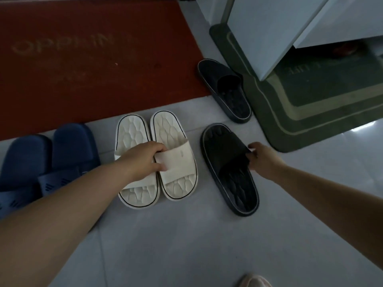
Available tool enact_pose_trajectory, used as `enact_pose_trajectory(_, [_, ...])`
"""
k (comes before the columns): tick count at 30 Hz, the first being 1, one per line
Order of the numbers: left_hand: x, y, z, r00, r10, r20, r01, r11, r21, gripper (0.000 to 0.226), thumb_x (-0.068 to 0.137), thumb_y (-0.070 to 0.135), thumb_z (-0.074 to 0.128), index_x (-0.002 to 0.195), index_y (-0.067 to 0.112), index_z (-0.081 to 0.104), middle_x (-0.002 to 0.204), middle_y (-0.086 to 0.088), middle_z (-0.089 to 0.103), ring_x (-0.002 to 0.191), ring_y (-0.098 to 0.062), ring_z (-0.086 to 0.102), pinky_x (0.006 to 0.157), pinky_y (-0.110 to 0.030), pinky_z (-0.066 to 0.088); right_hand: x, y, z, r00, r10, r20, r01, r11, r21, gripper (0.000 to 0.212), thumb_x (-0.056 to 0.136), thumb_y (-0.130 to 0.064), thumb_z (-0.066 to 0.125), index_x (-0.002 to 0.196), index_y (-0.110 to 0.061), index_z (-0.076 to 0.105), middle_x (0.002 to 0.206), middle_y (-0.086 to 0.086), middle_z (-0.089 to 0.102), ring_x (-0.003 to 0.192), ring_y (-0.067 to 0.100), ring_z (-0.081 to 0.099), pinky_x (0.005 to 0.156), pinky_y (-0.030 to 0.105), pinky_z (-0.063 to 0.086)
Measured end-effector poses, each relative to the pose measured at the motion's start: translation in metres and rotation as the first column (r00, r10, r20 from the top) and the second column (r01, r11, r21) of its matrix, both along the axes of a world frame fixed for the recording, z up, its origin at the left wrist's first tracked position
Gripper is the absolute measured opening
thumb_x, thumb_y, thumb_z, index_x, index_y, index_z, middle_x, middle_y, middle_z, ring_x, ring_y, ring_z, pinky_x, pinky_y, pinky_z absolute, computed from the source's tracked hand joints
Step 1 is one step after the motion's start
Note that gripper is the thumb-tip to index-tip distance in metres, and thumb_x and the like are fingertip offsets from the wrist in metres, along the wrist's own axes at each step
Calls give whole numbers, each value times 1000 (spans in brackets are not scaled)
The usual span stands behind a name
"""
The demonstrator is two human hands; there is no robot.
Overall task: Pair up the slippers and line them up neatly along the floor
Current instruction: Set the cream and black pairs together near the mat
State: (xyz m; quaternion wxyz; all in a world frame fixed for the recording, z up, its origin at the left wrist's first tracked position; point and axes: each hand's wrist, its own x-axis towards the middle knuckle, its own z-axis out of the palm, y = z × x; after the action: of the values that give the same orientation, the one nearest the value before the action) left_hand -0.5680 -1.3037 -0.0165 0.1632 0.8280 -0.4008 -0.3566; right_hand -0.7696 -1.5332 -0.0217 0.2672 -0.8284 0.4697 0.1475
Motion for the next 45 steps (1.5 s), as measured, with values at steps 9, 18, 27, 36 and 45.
enact_pose_trajectory(9, [-3,11,-7,1000,15,27,-15,1000,-3,40,81,32,66,118,22,55,115,5,58,107,-15,54,96,-31,43,115,-11,16,962,137,235,-102,983,-156,34,98,-21,36,126,-5,49,124,20,58,114,36,53,88,35,41])
enact_pose_trajectory(18, [-10,14,-14,987,-6,161,-4,998,63,43,88,40,53,128,29,43,127,13,49,122,-11,44,120,-36,3,149,-45,-13,972,-50,230,61,997,-42,75,79,-30,69,139,-10,29,142,17,31,128,38,38,108,45,36])
enact_pose_trajectory(27, [-14,12,-12,986,10,167,-33,990,136,45,90,39,50,133,30,39,134,12,44,128,-13,37,119,-38,-4,178,-54,-24,973,-38,228,55,996,-70,55,92,-5,36,145,-17,27,145,13,40,130,35,41,106,39,35])
enact_pose_trajectory(36, [-11,8,-14,990,-6,141,-10,994,111,42,89,40,51,129,31,41,132,13,45,126,-12,39,118,-38,2,84,-31,5,985,148,91,-116,951,-285,24,89,-8,43,112,-5,46,112,19,58,97,40,57,69,35,39])
enact_pose_trajectory(45, [-6,7,-13,994,-3,108,-8,995,100,42,85,40,58,124,29,47,125,9,52,119,-16,48,113,-42,21,49,-25,5,987,0,-159,-13,997,-80,71,86,-25,60,137,2,19,128,24,52,116,40,52,88,43,44])
